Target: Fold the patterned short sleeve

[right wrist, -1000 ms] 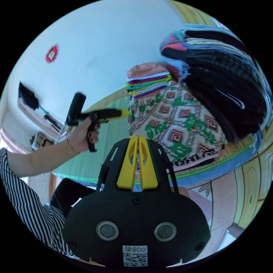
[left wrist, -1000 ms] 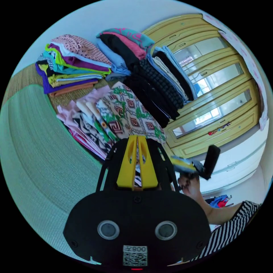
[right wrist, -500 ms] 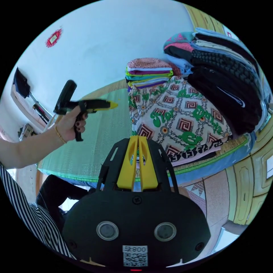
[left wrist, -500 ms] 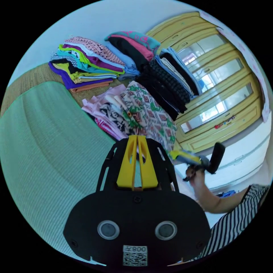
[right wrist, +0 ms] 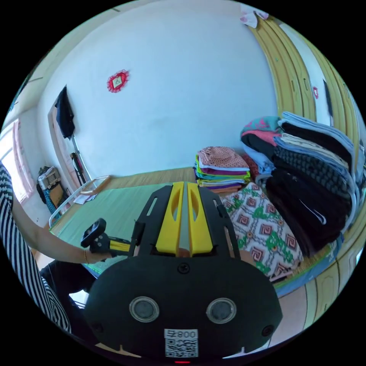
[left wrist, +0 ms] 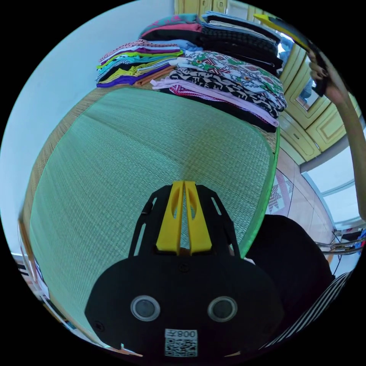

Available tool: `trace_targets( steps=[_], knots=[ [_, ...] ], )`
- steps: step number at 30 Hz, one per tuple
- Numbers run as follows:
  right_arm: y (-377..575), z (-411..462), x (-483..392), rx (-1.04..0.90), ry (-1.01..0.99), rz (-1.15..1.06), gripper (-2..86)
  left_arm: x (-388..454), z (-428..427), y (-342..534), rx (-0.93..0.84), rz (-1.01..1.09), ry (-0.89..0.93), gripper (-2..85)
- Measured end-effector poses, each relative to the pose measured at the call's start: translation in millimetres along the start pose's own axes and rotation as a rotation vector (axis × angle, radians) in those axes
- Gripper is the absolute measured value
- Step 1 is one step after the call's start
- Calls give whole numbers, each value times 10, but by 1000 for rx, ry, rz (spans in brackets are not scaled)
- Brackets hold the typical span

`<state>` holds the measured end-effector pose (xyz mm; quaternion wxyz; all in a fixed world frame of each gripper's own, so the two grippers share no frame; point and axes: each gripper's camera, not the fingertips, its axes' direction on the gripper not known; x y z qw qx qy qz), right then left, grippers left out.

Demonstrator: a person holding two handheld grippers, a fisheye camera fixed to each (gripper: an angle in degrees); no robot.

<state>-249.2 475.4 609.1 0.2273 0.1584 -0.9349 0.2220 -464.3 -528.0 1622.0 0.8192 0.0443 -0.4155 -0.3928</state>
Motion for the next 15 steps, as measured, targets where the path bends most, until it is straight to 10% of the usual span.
trace_targets(
  steps=[15],
  knots=[
    [-2341,3247,1169,-254,23,124,92,-156,-426,1047,95,-81,26,3]
  ],
)
